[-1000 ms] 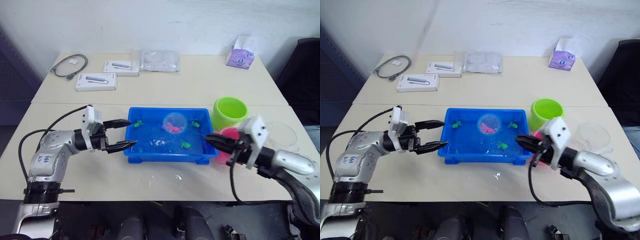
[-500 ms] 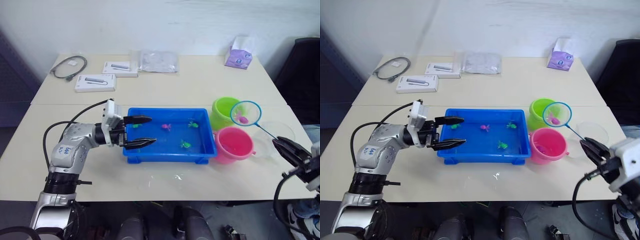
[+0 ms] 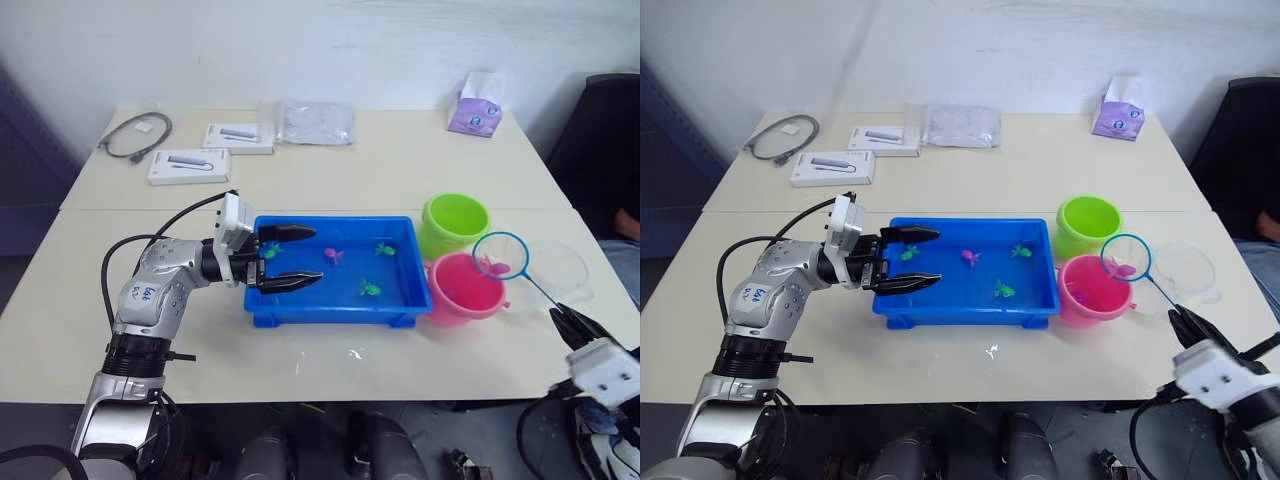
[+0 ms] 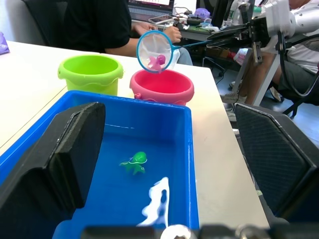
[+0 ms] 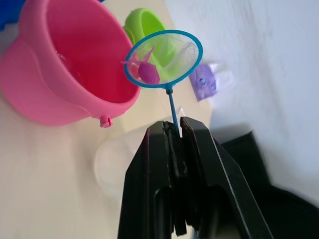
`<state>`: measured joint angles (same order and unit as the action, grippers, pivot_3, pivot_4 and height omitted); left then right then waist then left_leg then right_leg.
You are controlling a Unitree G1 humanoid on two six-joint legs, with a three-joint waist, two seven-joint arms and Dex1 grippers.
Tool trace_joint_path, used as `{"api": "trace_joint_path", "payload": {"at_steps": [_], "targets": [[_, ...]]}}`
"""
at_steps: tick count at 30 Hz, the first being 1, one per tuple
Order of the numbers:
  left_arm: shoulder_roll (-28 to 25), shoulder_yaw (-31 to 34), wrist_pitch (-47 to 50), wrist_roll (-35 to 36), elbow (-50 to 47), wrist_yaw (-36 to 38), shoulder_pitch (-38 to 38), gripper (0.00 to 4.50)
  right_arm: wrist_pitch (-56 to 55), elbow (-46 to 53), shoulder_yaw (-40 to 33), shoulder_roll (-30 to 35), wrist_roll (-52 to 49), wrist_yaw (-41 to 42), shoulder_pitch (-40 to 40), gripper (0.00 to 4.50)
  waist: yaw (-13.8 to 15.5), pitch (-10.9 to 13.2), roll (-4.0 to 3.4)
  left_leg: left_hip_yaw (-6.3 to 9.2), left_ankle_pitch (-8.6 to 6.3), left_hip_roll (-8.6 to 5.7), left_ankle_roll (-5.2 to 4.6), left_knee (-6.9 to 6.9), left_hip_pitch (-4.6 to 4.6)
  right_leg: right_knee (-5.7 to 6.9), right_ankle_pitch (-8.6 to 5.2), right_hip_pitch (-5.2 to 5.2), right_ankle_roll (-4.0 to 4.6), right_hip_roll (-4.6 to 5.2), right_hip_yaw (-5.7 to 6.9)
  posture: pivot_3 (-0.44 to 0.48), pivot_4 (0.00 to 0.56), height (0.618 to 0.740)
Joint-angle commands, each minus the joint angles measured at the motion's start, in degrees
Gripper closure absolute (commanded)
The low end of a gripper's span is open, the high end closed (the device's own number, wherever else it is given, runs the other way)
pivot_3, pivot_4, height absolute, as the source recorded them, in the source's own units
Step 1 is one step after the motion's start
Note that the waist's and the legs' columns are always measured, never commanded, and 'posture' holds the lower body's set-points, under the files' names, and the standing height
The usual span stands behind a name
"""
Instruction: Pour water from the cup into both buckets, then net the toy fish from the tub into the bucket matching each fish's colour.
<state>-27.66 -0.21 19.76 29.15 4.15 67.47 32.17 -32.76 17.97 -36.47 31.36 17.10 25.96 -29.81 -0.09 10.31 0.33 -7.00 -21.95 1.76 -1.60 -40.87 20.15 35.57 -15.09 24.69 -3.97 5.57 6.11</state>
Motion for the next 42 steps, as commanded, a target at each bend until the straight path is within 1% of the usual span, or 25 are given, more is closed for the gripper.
{"api": "trace_joint_path", "payload": {"at_steps": [1, 3, 5, 8, 10, 16, 18, 21, 25, 29, 32, 36, 40, 42], "targets": [[-0.27, 0.65, -1.01, 0.33, -0.52, 0.34, 0.30, 0.08, -10.33, -2.24, -3.00, 1.16, 11.70, -9.78, -0.75, 4.50, 0.02, 0.00, 0.00, 0.00, 0.00, 0.00, 0.01, 0.00, 0.00, 0.01, 0.00, 0.01, 0.00, 0.00, -0.01, 0.000, 0.150, 0.740], [-0.37, 0.46, -0.98, 0.33, -0.61, 0.56, 0.03, 0.08, -12.57, -2.73, -3.64, 1.38, 19.15, -14.86, -1.35, 4.50, 0.02, 0.00, -0.01, 0.00, 0.01, 0.00, 0.02, 0.00, 0.01, 0.01, -0.02, 0.02, 0.00, 0.04, -0.03, 0.000, 0.150, 0.740], [-0.36, 0.39, -0.98, 0.29, -0.53, 0.66, 0.04, 0.08, -13.43, -3.43, -3.50, 1.70, 23.18, -18.27, -1.82, 4.50, -0.02, 0.00, -0.01, 0.00, 0.01, 0.01, 0.07, 0.00, 0.01, 0.02, -0.03, 0.02, -0.01, 0.07, -0.08, 0.000, 0.150, 0.740], [-0.40, 0.43, -1.17, 0.17, -0.10, 0.88, 0.16, 0.08, -13.68, -2.37, -4.23, 1.96, 28.49, -24.07, -1.11, 4.50, -0.02, 0.00, -0.01, 0.01, 0.02, 0.02, 0.09, 0.00, 0.01, 0.02, -0.05, 0.02, -0.01, 0.05, -0.10, 0.000, 0.150, 0.740], [-0.38, 0.39, -1.27, 0.11, 0.02, 1.01, 0.22, 0.08, -13.46, -2.28, -4.39, 2.80, 28.97, -25.71, -0.70, 4.50, -0.05, 0.00, -0.01, 0.02, 0.03, 0.03, 0.12, 0.00, 0.00, 0.04, -0.07, 0.02, 0.01, 0.04, -0.12, 0.000, 0.150, 0.740], [-0.42, -0.13, -1.73, -0.20, 0.33, 1.95, 0.07, 0.08, -14.23, -2.40, -0.93, 4.49, 28.39, -26.11, -2.48, 4.50, 0.00, 0.00, 0.00, 0.04, 0.04, 0.03, 0.12, 0.01, -0.01, 0.06, -0.09, 0.01, 0.00, 0.00, -0.13, 0.000, 0.150, 0.740], [-0.64, -0.50, -2.20, -0.62, 0.60, 2.52, 0.16, 0.08, -13.04, -1.51, -1.36, 4.60, 29.04, -26.50, -1.90, 4.50, -0.01, 0.00, 0.00, 0.06, 0.04, 0.04, 0.12, 0.01, 0.00, 0.05, -0.10, 0.01, 0.00, 0.00, -0.12, 0.000, 0.150, 0.740], [-0.50, -0.65, -1.89, -0.38, 0.25, 2.58, -0.10, 0.08, -12.30, -1.52, 0.78, 5.48, 27.47, -24.59, -2.16, 4.50, -0.09, 0.00, 0.00, 0.05, 0.04, 0.02, 0.11, 0.01, -0.01, 0.06, -0.10, 0.00, 0.00, -0.01, -0.13, 0.000, 0.150, 0.740], [-0.62, -0.26, -2.10, -0.42, 0.40, 2.35, -0.14, 0.08, -10.79, -1.63, -3.63, 6.55, 26.30, -26.10, -2.54, 4.50, -0.08, 0.00, -0.01, 0.06, 0.04, 0.04, 0.11, 0.02, -0.01, 0.07, -0.11, 0.01, 0.01, -0.01, -0.13, 0.000, 0.150, 0.740], [-0.63, -0.41, -2.14, -0.48, 0.16, 2.41, -0.57, 0.08, -12.46, 0.09, -1.47, 6.54, 26.55, -25.50, -4.44, 4.50, 0.03, 0.00, 0.00, 0.08, 0.04, 0.03, 0.11, 0.01, -0.01, 0.06, -0.11, 0.00, 0.00, 0.01, -0.12, 0.000, 0.150, 0.740], [-0.49, -0.15, -2.29, -0.48, 0.18, 1.97, -0.68, 0.08, -9.95, 0.84, -3.23, 5.26, 25.41, -25.79, -4.45, 4.50, -0.04, 0.00, 0.00, 0.10, 0.04, 0.04, 0.11, 0.05, -0.01, 0.06, -0.13, 0.01, 0.01, 0.00, -0.12, 0.000, 0.150, 0.740], [-0.49, -0.61, -2.65, -0.77, 0.33, 2.34, -1.03, 0.08, -11.62, 3.47, 2.08, 4.82, 25.51, -23.38, -6.30, 4.50, -0.07, 0.00, -0.01, 0.09, 0.04, 0.04, 0.11, 0.03, -0.02, 0.06, -0.12, -0.01, 0.01, 0.02, -0.12, 0.000, 0.150, 0.740], [-0.19, -0.51, -3.13, -0.99, 0.81, 2.17, -0.64, 0.08, -7.99, 1.62, -2.55, 5.09, 24.95, -24.84, -5.48, 4.50, -0.05, 0.00, -0.01, 0.09, 0.05, 0.04, 0.14, 0.10, -0.02, 0.07, -0.14, 0.01, 0.03, 0.00, -0.11, 0.000, 0.150, 0.740], [-0.03, -0.55, -3.17, -1.01, 0.82, 2.10, -0.62, 0.08, -8.13, 1.47, -3.02, 6.00, 24.04, -24.69, -4.94, 4.50, -0.05, 0.00, -0.01, 0.07, 0.05, 0.01, 0.11, 0.06, -0.02, 0.06, -0.13, -0.01, 0.01, 0.02, -0.12, 0.000, 0.150, 0.740]]}}
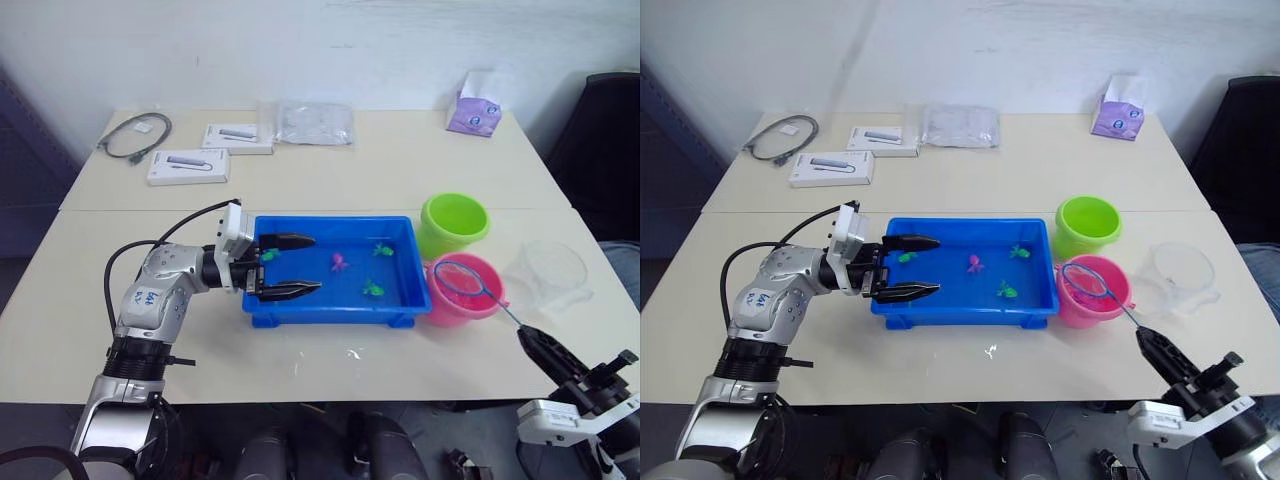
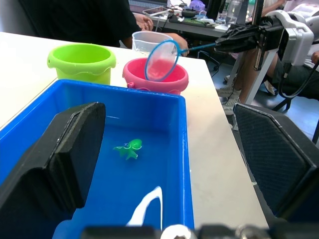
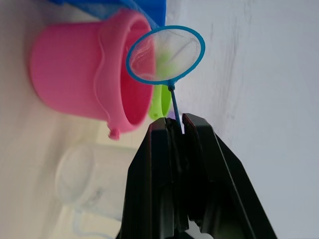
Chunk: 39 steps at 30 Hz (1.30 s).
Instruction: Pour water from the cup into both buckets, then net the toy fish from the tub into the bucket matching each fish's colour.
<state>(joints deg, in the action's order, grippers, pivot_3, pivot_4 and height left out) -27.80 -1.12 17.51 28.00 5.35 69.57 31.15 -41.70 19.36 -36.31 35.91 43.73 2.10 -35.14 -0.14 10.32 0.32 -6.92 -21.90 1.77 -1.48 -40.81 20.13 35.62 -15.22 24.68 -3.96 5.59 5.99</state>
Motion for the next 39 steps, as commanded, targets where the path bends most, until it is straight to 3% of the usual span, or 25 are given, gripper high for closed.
{"api": "trace_joint_path", "payload": {"at_steps": [1, 5, 8, 11, 13, 16, 21, 25, 32, 39], "targets": [[0.11, 0.45, -0.99, 0.15, -0.34, -0.08, 0.32, 0.08, 0.35, 0.73, -2.70, 1.81, -4.79, -0.18, 0.78, 4.50, -0.01, 0.00, 0.00, 0.00, 0.00, -0.01, -0.01, 0.00, -0.01, 0.00, 0.00, -0.01, 0.00, 0.02, -0.01, 0.000, 0.150, 0.740], [-1.28, 1.73, -1.19, 0.07, -0.10, -0.14, -0.50, 0.08, 5.28, 4.59, 0.71, 3.48, -19.06, 6.33, 3.76, 4.50, -0.02, 0.00, 0.00, 0.05, 0.02, 0.04, 0.02, 0.06, -0.01, 0.01, -0.02, 0.02, 0.03, 0.00, 0.02, 0.000, 0.150, 0.740], [-3.78, 3.00, -0.99, 0.09, 0.21, 0.76, -2.14, 0.08, 15.99, 10.16, 9.44, 6.59, -37.80, 17.09, 7.12, 4.50, -0.67, 0.00, 0.01, 0.01, 0.02, 0.08, 0.02, 0.06, -0.08, 0.05, -0.01, -0.02, 0.03, 0.00, -0.01, 0.000, 0.150, 0.740], [-5.29, 3.80, -1.46, 0.04, 0.87, 0.66, -3.22, 0.08, 24.65, 14.61, 13.83, 8.04, -47.57, 22.82, 10.15, 4.50, -0.63, 0.01, 0.01, 0.09, 0.02, 0.13, 0.02, 0.10, -0.16, 0.10, -0.05, -0.05, 0.10, 0.02, 0.06, 0.000, 0.150, 0.740], [-7.27, 5.71, -2.55, -0.54, 2.32, 0.28, -4.75, 0.08, 38.32, 18.85, 20.73, 9.05, -58.79, 25.93, 15.64, 4.50, -0.30, 0.01, 0.02, 0.12, 0.02, 0.12, 0.01, 0.10, -0.13, 0.10, -0.06, -0.03, 0.11, 0.04, 0.12, 0.000, 0.150, 0.740], [-8.99, 7.60, -3.03, -0.31, 2.63, -0.67, -5.96, 0.08, 52.31, 21.02, 26.41, 9.96, -65.15, 27.42, 23.64, 4.50, -0.18, 0.01, 0.02, 0.15, -0.02, 0.11, -0.07, 0.04, -0.12, 0.11, -0.05, -0.03, 0.12, 0.21, 0.19, 0.000, 0.150, 0.740], [-9.63, 8.38, -2.61, 0.03, 0.73, -1.63, -7.52, 0.08, 67.45, 20.64, 31.46, 8.48, -65.95, 24.44, 32.98, 4.50, 0.91, 0.01, 0.02, 0.32, -0.07, -0.06, -0.19, -0.01, 0.17, 0.06, -0.05, 0.15, 0.12, 0.56, 0.53, 0.000, 0.150, 0.740], [-9.18, 8.83, -2.41, 0.05, -1.44, -3.30, -8.96, 0.08, 73.53, 16.24, 37.65, 6.78, -60.33, 21.97, 40.40, 4.50, 0.79, 0.01, 0.02, 0.28, -0.14, -0.13, -0.30, -0.05, 0.28, -0.05, -0.02, 0.15, 0.06, 0.62, 0.63, 0.000, 0.150, 0.740], [-8.95, 9.47, -2.39, 0.43, -3.89, -5.29, -10.84, 0.08, 67.78, 7.78, 48.18, 11.74, -41.04, 21.83, 49.01, 4.50, 0.39, 0.01, 0.01, 0.19, -0.14, -0.17, -0.32, -0.08, 0.30, -0.05, 0.00, 0.18, 0.01, 0.61, 0.64, 0.000, 0.150, 0.740], [-9.34, 9.75, -2.34, 0.75, -4.89, -5.52, -11.86, 0.08, 67.68, 4.73, 51.35, 9.88, -39.05, 28.79, 52.21, 4.50, -0.02, 0.01, 0.01, 0.17, -0.11, -0.07, -0.24, -0.06, 0.31, -0.06, 0.00, 0.18, 0.01, 0.44, 0.65, 0.000, 0.150, 0.740]]}}
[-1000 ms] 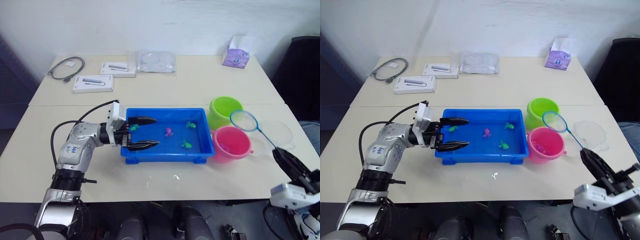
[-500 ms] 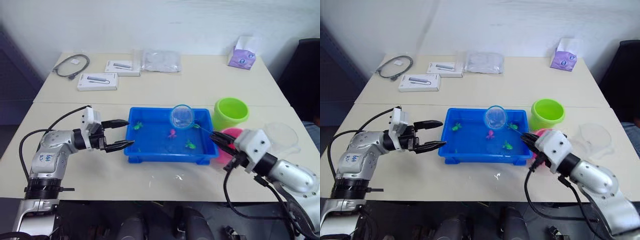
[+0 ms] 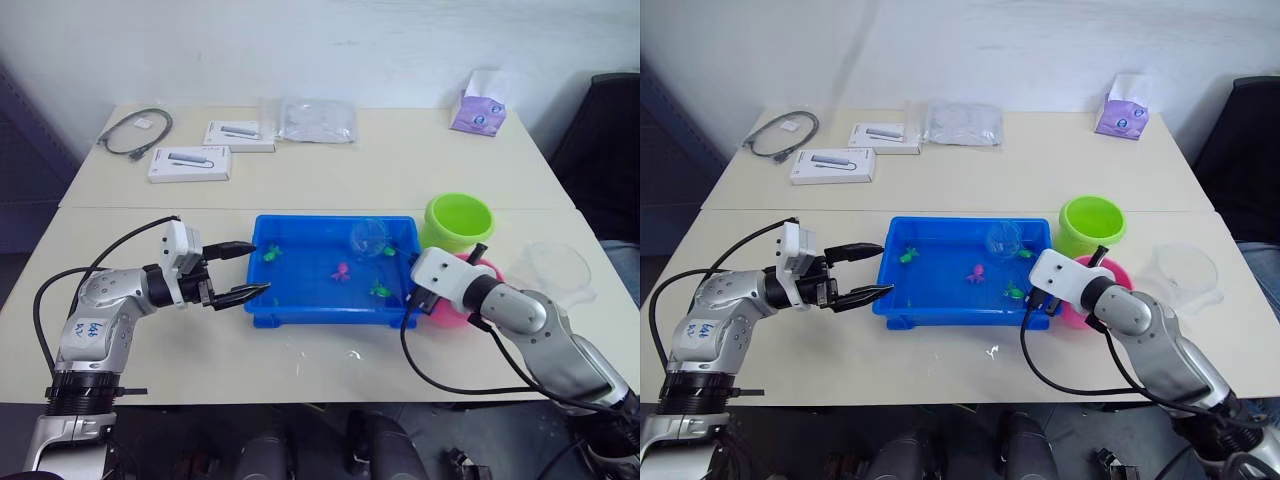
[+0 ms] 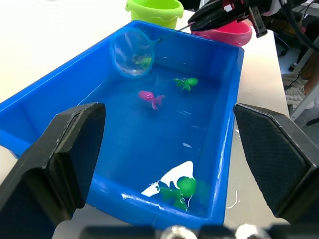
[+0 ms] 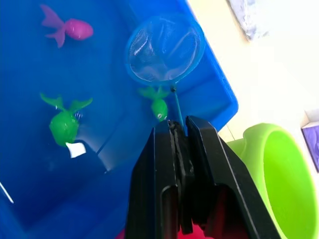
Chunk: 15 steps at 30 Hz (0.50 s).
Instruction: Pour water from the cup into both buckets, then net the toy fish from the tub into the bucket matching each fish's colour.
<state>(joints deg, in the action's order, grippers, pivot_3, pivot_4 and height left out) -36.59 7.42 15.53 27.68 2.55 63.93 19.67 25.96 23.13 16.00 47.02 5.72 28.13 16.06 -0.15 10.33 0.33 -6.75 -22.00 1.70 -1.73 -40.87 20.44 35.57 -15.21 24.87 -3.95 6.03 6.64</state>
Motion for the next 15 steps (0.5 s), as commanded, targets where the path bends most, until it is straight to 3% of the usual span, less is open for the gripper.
{"api": "trace_joint_path", "payload": {"at_steps": [1, 8, 15], "targets": [[-0.65, 1.27, -0.29, 1.12, -2.12, 0.16, -0.40, 0.08, 1.15, 1.34, -1.52, -2.22, -2.48, 3.72, 1.04, 4.50, 0.00, 0.00, 0.00, 0.00, 0.00, 0.00, 0.00, 0.00, 0.00, 0.00, 0.00, 0.00, 0.00, -0.01, 0.00, 0.000, 0.150, 0.740], [-1.43, 1.41, 0.64, 1.46, -2.83, 0.77, -0.87, 0.08, 10.51, 3.36, -4.51, -5.34, -10.20, 10.37, 2.28, 4.50, -0.01, 0.00, 0.00, 0.01, -0.01, 0.05, 0.02, 0.00, 0.00, 0.04, 0.00, -0.01, 0.00, -0.06, -0.01, 0.000, 0.150, 0.740], [-1.46, 0.90, 1.40, 1.26, -3.85, 1.17, -0.78, 0.08, 23.37, 5.75, -12.93, -10.78, -21.85, 10.74, 3.00, 4.50, 0.07, 0.00, 0.00, 0.06, -0.01, 0.05, 0.02, 0.01, 0.01, 0.05, 0.00, -0.03, 0.00, -0.01, 0.03, 0.000, 0.150, 0.740]]}}
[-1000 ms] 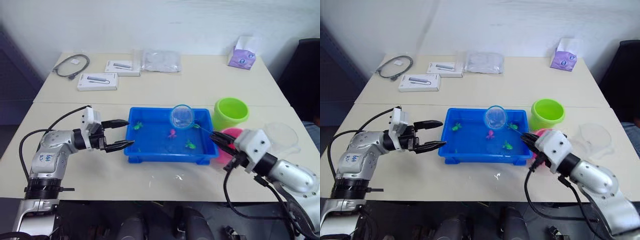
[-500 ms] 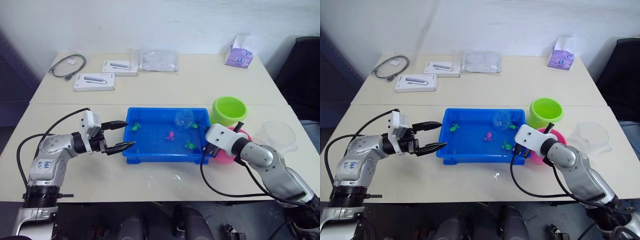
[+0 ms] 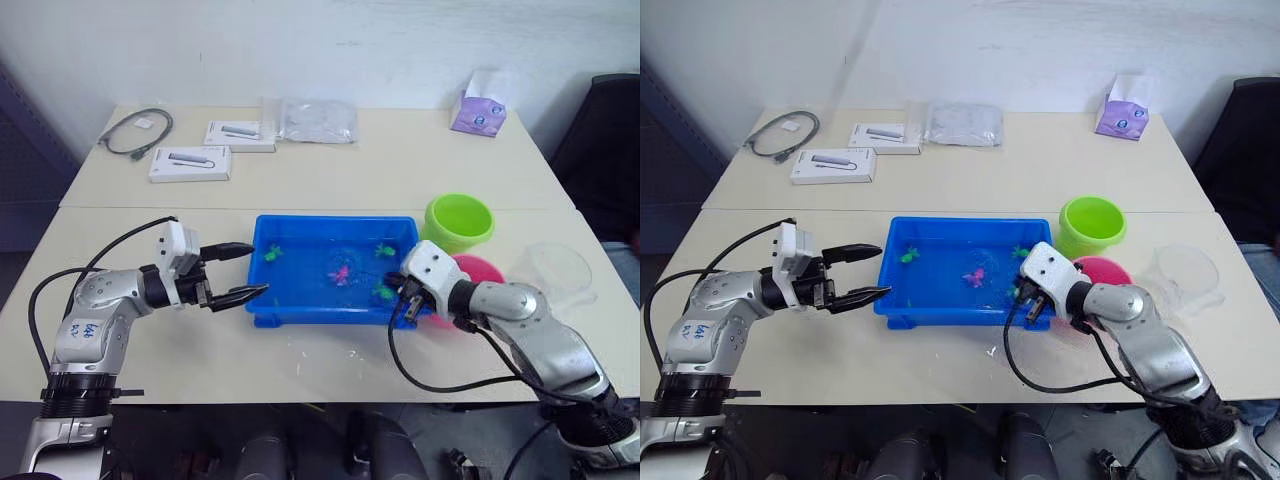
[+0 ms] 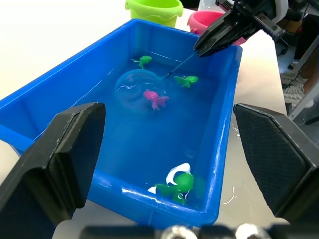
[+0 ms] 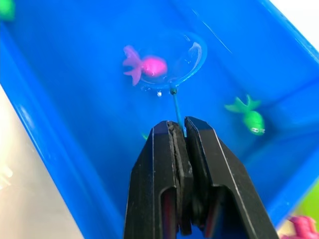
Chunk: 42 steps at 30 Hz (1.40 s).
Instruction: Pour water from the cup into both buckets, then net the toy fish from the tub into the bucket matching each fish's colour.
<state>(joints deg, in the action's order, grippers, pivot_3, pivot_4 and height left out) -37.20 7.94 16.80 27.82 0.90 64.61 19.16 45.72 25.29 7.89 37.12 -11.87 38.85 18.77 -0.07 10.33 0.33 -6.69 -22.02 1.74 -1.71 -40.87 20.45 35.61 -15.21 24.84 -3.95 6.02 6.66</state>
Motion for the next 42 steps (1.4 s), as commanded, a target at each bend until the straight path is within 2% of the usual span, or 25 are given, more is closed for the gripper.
{"api": "trace_joint_path", "payload": {"at_steps": [1, 8, 14, 18, 23, 29, 32, 37, 42], "targets": [[-0.93, 0.32, 0.29, 1.17, -2.32, 0.74, -0.21, 0.08, 4.94, 4.70, -6.68, -0.79, -6.28, 0.59, -0.17, 4.50, -0.04, 0.00, 0.00, 0.00, 0.00, -0.01, 0.00, 0.00, 0.00, 0.02, 0.00, 0.00, 0.00, 0.01, 0.00, 0.000, 0.150, 0.740], [-0.37, -0.82, 1.27, 1.68, -3.11, 2.34, 1.49, 0.08, 5.77, 12.96, -17.64, 1.42, -15.74, 3.73, -8.19, 4.50, 0.10, 0.00, 0.00, 0.04, -0.01, -0.03, 0.00, 0.13, 0.02, -0.03, 0.00, -0.01, 0.00, 0.00, 0.05, 0.000, 0.150, 0.740], [1.97, -2.99, 3.08, 3.42, -4.83, 2.49, 3.35, 0.08, -0.14, 20.61, -33.71, 0.29, -19.67, 3.41, -21.56, 4.50, 0.40, 0.00, 0.00, 0.04, -0.02, -0.05, -0.01, 0.17, -0.01, -0.08, 0.03, -0.09, -0.05, -0.04, 0.02, 0.000, 0.150, 0.740], [4.30, -5.75, 2.04, 2.61, -2.59, 3.95, 5.11, 0.08, -12.75, 19.58, -42.41, -4.93, -17.71, 3.77, -30.58, 4.50, 0.40, 0.00, 0.00, 0.00, -0.03, -0.03, 0.00, 0.22, -0.15, -0.12, 0.04, -0.23, -0.08, -0.24, -0.03, 0.000, 0.150, 0.740], [7.17, -7.85, 0.42, 1.85, 0.61, 5.10, 7.79, 0.08, -24.16, 17.25, -49.53, -7.49, -14.60, 4.84, -39.56, 4.50, 0.86, 0.00, -0.01, -0.12, -0.02, -0.07, 0.01, 0.25, -0.21, -0.10, 0.05, -0.22, -0.09, -0.48, -0.18, 0.000, 0.150, 0.740], [9.31, -9.25, -1.62, 0.82, 3.95, 6.00, 9.75, 0.08, -39.10, 10.61, -52.41, -8.59, -5.69, 4.91, -47.58, 4.50, 0.76, 0.00, -0.01, -0.22, -0.02, -0.06, 0.00, 0.27, -0.30, -0.17, 0.05, -0.21, -0.09, -0.53, -0.32, 0.000, 0.150, 0.740], [9.99, -9.60, -2.11, 0.48, 4.37, 6.01, 9.97, 0.08, -54.12, 4.59, -50.79, -7.09, 6.56, 3.31, -50.39, 4.50, 0.62, -0.01, -0.02, -0.25, -0.01, -0.06, 0.00, 0.27, -0.33, -0.20, 0.04, -0.20, -0.09, -0.52, -0.38, 0.000, 0.150, 0.740], [10.72, -9.84, -2.85, -0.12, 5.44, 5.91, 9.83, 0.08, -67.61, -0.72, -50.19, -7.64, 20.33, -6.93, -49.32, 4.50, 0.27, -0.03, -0.05, -0.28, 0.00, -0.09, 0.03, 0.28, -0.34, -0.19, 0.04, -0.20, -0.09, -0.46, -0.43, 0.000, 0.150, 0.740], [11.14, -9.71, -3.03, -0.37, 6.05, 5.50, 9.90, 0.08, -80.93, -2.31, -50.26, -7.64, 40.37, -19.37, -50.44, 4.50, 0.09, -0.03, -0.06, -0.23, 0.08, 0.00, 0.21, 0.29, -0.34, -0.13, 0.00, -0.15, -0.04, -0.41, -0.47, 0.000, 0.150, 0.740]]}}
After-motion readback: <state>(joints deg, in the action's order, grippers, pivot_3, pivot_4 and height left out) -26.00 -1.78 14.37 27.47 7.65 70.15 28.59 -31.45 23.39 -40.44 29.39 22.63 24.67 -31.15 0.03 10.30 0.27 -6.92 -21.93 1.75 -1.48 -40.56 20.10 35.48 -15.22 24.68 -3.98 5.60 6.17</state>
